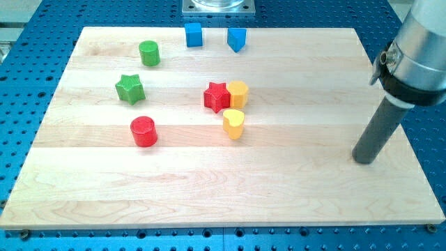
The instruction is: Move the red circle diagonal to the bottom right of the green star
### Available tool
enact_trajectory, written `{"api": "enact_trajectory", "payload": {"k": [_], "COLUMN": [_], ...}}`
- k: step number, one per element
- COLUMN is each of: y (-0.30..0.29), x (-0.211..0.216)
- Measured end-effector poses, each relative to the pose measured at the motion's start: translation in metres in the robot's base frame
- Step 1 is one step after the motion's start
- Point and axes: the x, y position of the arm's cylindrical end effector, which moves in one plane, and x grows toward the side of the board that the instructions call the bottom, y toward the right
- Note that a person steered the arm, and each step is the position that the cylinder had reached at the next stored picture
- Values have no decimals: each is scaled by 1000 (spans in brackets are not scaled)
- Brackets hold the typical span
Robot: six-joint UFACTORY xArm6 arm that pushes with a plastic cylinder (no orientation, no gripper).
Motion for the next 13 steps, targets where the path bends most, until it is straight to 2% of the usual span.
{"api": "enact_trajectory", "payload": {"k": [1, 2, 3, 4, 5, 6, 8, 11, 12, 13], "y": [-78, -223, -331, -391, -383, -363, -371, -333, -302, -297], "x": [47, 73, 27, -16, -52, -55, -38, -27, -46, -32]}}
